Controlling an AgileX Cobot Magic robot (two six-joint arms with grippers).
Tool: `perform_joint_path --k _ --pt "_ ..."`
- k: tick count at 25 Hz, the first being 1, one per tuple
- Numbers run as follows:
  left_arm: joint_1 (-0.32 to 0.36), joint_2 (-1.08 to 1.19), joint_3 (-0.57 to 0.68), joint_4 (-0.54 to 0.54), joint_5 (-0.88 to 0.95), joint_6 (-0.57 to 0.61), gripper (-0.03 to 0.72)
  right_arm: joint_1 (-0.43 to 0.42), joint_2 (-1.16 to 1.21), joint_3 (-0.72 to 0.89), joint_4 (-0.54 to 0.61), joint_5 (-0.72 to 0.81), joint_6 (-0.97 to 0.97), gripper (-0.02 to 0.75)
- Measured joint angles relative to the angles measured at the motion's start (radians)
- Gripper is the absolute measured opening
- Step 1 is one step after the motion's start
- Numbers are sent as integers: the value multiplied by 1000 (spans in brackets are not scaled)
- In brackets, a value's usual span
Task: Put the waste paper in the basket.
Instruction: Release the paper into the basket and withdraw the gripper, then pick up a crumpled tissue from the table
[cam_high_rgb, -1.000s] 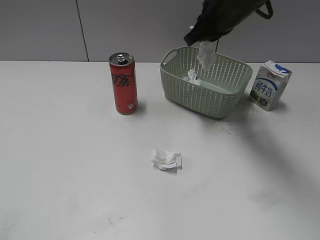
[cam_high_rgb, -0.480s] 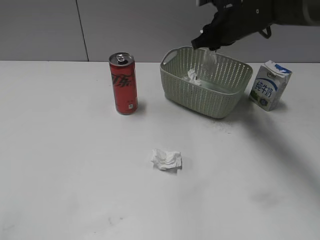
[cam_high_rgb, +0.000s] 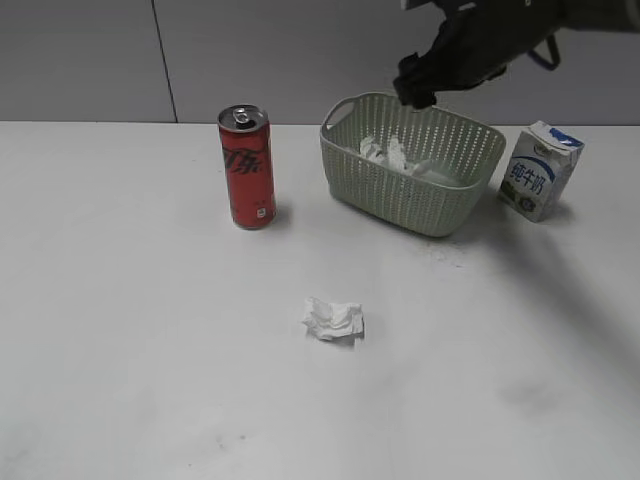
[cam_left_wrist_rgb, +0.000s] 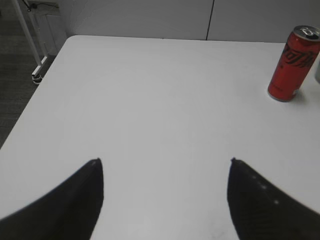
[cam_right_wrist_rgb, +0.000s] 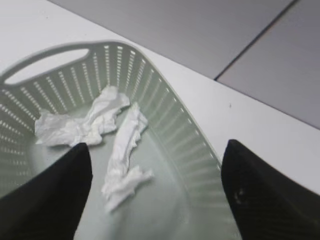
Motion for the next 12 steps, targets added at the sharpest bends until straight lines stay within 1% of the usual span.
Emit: perform_joint_path --k 3,6,8,12 --pt "0 46 -29 0 -15 0 571 -18 -42 -45 9 221 0 601" --pt "0 143 -60 -2 -27 4 571 -61 -53 -82 44 461 -3 594" --pt "0 232 -79 -24 -33 47 571 -102 -57 -91 68 559 -13 594" --pt "0 469 -127 -119 -62 143 571 -177 -86 -94 83 668 -41 594"
